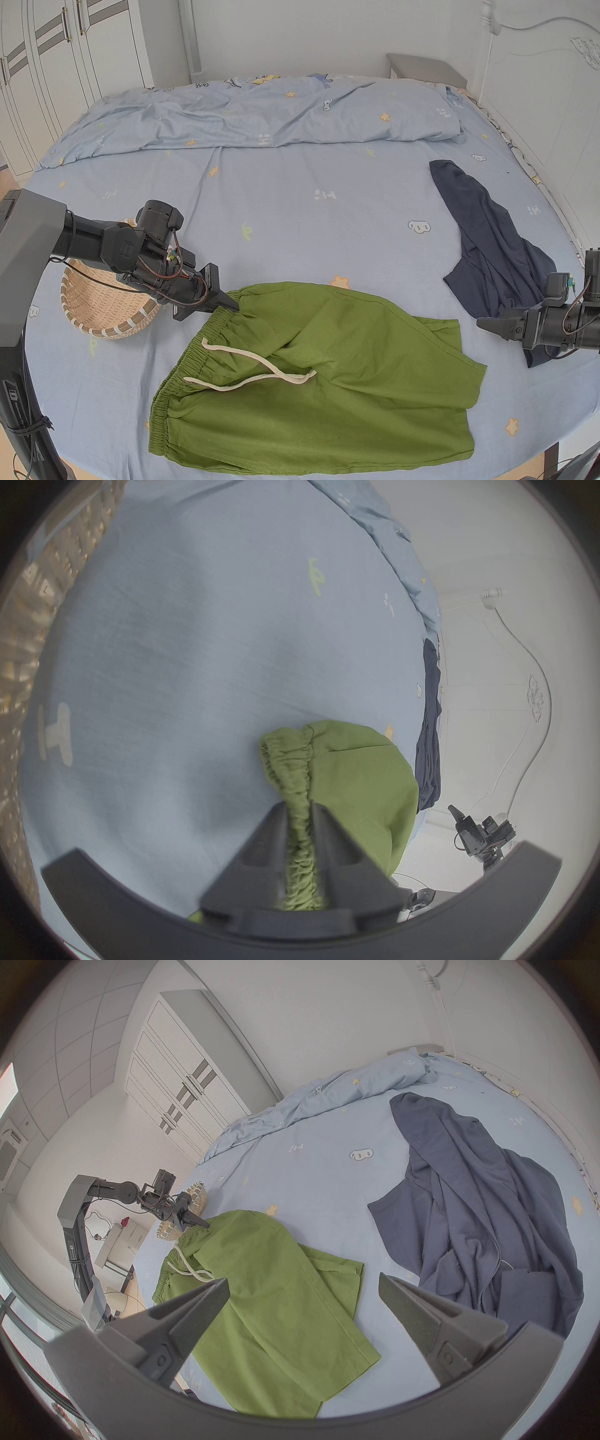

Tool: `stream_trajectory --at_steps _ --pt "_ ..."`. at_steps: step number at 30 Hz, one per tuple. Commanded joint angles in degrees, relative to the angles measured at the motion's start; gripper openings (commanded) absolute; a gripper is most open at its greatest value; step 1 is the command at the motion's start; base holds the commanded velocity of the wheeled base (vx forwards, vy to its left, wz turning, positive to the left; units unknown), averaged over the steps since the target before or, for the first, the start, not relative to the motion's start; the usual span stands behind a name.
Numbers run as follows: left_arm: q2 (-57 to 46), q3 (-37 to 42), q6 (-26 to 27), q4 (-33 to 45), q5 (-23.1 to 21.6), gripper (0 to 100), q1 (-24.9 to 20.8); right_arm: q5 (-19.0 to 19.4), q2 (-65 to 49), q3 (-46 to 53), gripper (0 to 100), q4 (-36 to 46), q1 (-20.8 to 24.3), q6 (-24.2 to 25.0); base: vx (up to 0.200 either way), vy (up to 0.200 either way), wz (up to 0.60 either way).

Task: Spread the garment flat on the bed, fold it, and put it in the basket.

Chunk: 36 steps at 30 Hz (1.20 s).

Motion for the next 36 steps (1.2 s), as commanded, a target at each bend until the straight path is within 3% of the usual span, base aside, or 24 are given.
stream_trajectory --at_steps 1,15,24,36 --pt "0.24 -0.19 -0.03 -0.05 -0.01 0 0.03 0.0 0.1 -0.05 100 -0.03 -0.02 -0.07 0.0 0.0 0.0" --pt "-6.88 0.16 -0.21 -0.67 -0.28 0 0.82 -0.08 -0.08 0.48 100 0.32 -1.16 0.1 0.0 0.0 0.0" --pt "-8.02 0.69 -0.03 -0.58 -0.28 0 0.38 -0.17 -0.43 7.77 100 -0.12 -4.77 0.45 0.0 0.0 0.0" --pt "-6.88 0.6 0.06 -0.76 -0.19 0 0.56 0.53 1.85 14.36 100 -0.12 -5.21 0.45 0.0 0.0 0.0"
